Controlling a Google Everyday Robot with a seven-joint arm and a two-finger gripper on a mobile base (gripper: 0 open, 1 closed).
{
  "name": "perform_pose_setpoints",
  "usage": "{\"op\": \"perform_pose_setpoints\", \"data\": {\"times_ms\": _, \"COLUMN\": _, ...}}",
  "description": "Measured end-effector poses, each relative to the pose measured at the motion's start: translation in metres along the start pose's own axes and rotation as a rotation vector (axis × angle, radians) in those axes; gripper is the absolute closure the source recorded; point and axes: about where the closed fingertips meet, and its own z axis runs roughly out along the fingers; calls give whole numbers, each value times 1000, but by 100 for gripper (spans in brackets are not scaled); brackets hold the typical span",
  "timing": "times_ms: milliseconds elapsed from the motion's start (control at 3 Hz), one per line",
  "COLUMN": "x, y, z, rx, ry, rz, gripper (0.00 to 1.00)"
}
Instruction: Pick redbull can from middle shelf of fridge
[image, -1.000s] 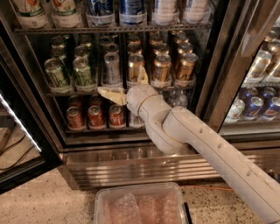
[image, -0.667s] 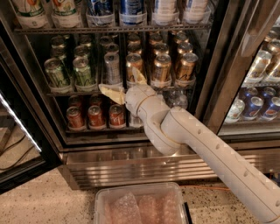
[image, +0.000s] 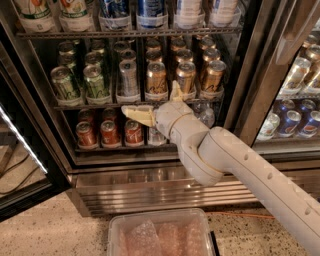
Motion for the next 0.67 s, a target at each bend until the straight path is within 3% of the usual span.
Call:
{"op": "perform_pose_setpoints", "data": {"times_ms": 333, "x": 5, "y": -1, "z": -5, "rx": -2, "ry": 20, "rz": 18, "gripper": 21}}
{"op": "perform_pose_setpoints", "data": {"times_ms": 667, "x": 5, "y": 15, "z": -2, "rx": -71, "ry": 21, "rz": 78, "gripper": 21}}
